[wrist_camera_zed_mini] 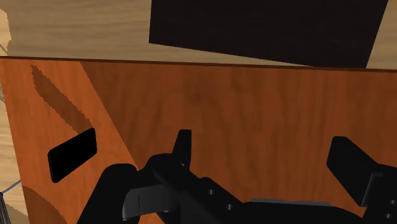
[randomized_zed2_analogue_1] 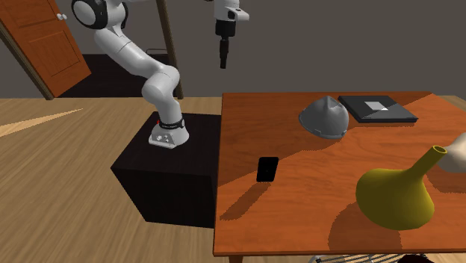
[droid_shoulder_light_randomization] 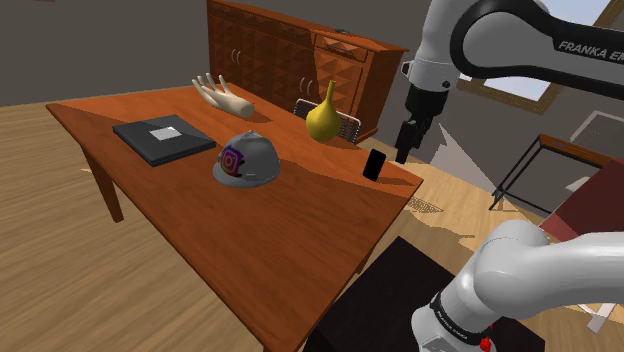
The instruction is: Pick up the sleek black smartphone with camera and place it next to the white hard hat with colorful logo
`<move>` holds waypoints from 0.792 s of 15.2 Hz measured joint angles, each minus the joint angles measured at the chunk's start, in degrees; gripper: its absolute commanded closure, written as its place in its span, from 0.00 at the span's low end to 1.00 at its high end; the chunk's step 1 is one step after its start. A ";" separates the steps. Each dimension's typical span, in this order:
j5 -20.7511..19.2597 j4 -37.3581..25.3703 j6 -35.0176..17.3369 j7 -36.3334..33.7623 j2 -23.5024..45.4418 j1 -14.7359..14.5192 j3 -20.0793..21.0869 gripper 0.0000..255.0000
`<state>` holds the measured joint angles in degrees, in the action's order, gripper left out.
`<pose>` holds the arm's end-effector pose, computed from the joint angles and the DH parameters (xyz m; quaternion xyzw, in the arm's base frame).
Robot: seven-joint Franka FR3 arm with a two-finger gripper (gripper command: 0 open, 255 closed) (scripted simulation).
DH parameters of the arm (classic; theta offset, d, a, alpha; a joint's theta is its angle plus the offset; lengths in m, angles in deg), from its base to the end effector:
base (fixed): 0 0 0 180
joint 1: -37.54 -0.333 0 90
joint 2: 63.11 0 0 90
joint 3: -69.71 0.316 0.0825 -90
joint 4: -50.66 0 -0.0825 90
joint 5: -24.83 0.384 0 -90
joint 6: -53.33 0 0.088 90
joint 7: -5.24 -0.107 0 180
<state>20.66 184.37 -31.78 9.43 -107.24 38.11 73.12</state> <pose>0.3020 0.0122 0.5892 0.9963 0.0503 -0.0405 0.0562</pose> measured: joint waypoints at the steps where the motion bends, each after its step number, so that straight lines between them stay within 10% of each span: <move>1: 0.00 0.00 0.00 0.00 0.00 0.00 0.00 0.00; 12: -4.74 -2.00 -12.25 10.34 13.28 3.45 -10.48 0.00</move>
<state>15.92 182.38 -44.04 19.76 -93.96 41.56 62.64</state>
